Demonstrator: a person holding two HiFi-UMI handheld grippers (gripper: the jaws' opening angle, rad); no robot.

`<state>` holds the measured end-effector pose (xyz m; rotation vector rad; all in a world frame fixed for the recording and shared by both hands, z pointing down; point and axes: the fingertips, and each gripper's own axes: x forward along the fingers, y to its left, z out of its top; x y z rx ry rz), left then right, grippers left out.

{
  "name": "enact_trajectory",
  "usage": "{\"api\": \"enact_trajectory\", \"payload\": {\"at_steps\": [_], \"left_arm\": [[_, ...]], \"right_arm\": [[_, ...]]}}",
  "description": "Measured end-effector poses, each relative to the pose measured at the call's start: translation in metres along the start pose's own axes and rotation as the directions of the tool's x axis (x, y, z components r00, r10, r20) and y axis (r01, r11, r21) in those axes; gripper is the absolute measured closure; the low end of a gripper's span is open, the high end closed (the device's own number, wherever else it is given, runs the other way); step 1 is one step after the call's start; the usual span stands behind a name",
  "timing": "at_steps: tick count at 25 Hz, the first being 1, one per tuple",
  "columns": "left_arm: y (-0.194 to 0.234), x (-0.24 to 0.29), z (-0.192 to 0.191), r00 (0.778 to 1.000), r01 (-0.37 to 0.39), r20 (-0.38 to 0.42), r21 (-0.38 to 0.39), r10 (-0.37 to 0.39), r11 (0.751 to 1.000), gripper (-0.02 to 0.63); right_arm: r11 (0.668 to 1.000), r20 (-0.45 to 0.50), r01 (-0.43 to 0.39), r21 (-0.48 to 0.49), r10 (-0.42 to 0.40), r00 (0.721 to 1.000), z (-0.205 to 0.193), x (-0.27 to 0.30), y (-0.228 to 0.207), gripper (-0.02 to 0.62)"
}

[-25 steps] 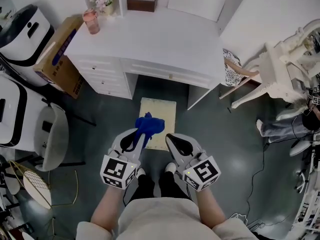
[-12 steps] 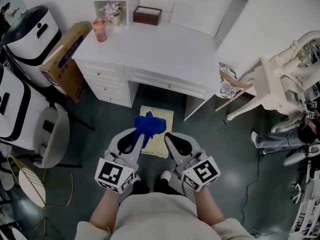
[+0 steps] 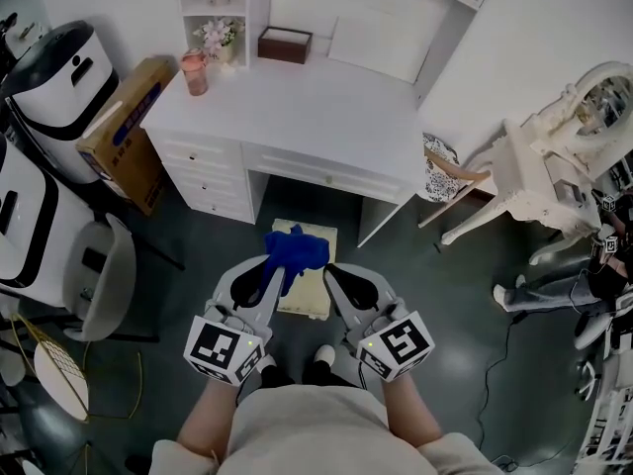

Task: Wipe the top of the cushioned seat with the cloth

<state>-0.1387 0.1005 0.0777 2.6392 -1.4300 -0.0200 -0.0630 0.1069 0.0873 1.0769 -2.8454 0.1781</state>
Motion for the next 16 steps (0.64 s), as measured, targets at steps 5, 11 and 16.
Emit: {"api": "enact_trajectory", "payload": {"at_steps": [5, 11, 16], "left_arm": [[0.003, -0.007, 0.01, 1.0, 0.014, 0.022, 0.001, -0.014, 1.0, 0.578], [0.009, -0.019, 0.019, 0.999, 0.035, 0.035, 0.01, -0.036, 0.999, 0.578], [0.02, -0.032, 0.019, 0.999, 0.044, 0.025, 0.022, -0.045, 0.999, 0.578]], "right_arm": [[1.0, 0.009, 0.019, -0.01, -0.018, 1.0, 0.006, 0.001, 0.006, 0.6], [0.999, 0.018, 0.042, -0.015, -0.042, 0.999, 0.011, 0.006, 0.016, 0.6], [0.998, 0.023, 0.053, -0.02, -0.053, 0.998, 0.015, 0.014, 0.031, 0.6]]}}
